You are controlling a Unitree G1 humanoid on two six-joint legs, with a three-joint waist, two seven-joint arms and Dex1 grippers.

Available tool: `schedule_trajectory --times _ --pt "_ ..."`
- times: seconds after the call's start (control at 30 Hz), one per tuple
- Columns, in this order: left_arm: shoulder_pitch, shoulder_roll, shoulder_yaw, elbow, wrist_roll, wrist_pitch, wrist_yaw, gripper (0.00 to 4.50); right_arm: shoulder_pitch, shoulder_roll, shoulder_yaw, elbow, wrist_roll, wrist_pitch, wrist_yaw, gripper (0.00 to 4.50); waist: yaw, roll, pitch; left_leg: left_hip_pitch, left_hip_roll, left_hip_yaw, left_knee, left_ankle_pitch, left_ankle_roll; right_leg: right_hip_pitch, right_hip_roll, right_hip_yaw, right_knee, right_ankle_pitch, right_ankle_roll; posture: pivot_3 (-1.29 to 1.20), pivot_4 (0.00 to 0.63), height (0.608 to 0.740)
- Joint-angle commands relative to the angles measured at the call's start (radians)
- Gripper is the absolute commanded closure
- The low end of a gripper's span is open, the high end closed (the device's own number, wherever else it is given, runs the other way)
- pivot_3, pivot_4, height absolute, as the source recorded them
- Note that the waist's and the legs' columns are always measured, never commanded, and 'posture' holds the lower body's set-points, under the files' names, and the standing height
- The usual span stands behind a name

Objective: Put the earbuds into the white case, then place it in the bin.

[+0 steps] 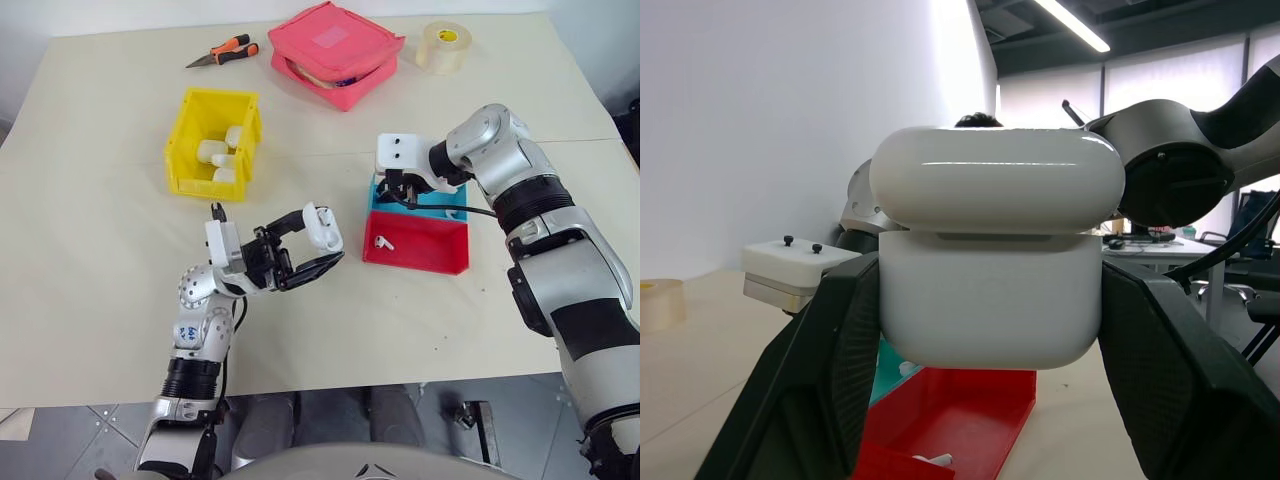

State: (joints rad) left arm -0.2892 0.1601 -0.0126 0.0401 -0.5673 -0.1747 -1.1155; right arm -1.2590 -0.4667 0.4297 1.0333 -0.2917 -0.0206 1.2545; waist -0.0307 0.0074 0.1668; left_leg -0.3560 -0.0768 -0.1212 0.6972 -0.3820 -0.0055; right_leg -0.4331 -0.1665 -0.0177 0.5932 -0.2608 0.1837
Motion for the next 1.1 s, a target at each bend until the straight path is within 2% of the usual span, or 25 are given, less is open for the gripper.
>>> schedule_trajectory --times 0.03,0.23,0.4,0.57,0.7,0.83,1.0,1.1 --pt "-0.010 0.003 -0.008 -0.060 -0.004 0.003 0.015 1.70 0.025 -0.014 -0.003 0.010 -0.017 0.009 0.002 3.85 0.000 0.000 0.000 0.000 0.000 0.000 0.000 0.000 0.000 0.000 0.000 0.000 0.000 0.000 0.000 0.00 0.150 0.740" --pt "-0.006 0.006 -0.010 -0.072 -0.004 0.009 0.022 1.70 0.038 -0.076 -0.102 -0.088 0.060 0.079 0.027 3.85 0.004 0.000 0.000 0.000 0.000 0.000 0.000 0.000 0.000 0.000 0.000 0.000 0.000 0.000 0.000 0.00 0.150 0.740" --pt "-0.020 0.005 -0.014 -0.074 -0.010 0.022 0.030 1.70 0.126 -0.154 -0.206 -0.289 0.164 0.203 0.073 3.85 0.002 0.000 0.000 -0.001 0.000 0.001 -0.001 0.000 0.000 -0.002 0.000 0.001 0.000 0.000 0.000 0.00 0.150 0.740" --pt "-0.043 -0.002 -0.023 -0.065 -0.008 0.040 0.036 1.70 0.237 -0.186 -0.339 -0.532 0.304 0.426 0.050 3.85 0.003 0.000 0.000 -0.001 0.000 0.002 -0.001 0.000 0.000 -0.003 0.000 0.001 0.000 0.000 0.000 0.00 0.150 0.740" --pt "-0.071 -0.010 -0.028 -0.037 -0.004 0.046 0.032 1.70 0.366 -0.184 -0.488 -0.774 0.475 0.636 0.002 3.85 0.009 0.000 0.000 -0.002 0.000 0.002 0.000 0.000 0.000 -0.003 0.000 0.001 0.000 0.000 0.000 0.00 0.150 0.740" --pt "-0.101 -0.021 -0.031 -0.009 0.001 0.049 0.034 1.70 0.501 -0.138 -0.641 -1.000 0.680 0.817 -0.076 3.85 0.022 0.000 0.000 -0.002 0.000 0.002 0.001 0.000 0.000 -0.003 0.000 0.001 0.000 0.001 0.000 0.00 0.150 0.740" --pt "-0.140 -0.033 -0.031 0.030 0.012 0.049 0.037 1.70 0.626 -0.005 -0.823 -1.244 0.958 1.080 -0.271 3.85 0.029 0.000 0.000 -0.002 0.000 0.002 0.001 0.000 0.000 -0.003 0.000 0.002 0.000 0.001 0.000 0.00 0.150 0.740" --pt "-0.154 -0.036 -0.030 0.043 0.009 0.057 0.038 1.70 0.673 0.100 -0.895 -1.359 1.124 1.166 -0.402 3.85 0.028 0.000 0.000 -0.002 0.000 0.002 0.001 0.000 0.000 -0.003 0.000 0.002 0.001 0.001 0.000 0.00 0.150 0.740"
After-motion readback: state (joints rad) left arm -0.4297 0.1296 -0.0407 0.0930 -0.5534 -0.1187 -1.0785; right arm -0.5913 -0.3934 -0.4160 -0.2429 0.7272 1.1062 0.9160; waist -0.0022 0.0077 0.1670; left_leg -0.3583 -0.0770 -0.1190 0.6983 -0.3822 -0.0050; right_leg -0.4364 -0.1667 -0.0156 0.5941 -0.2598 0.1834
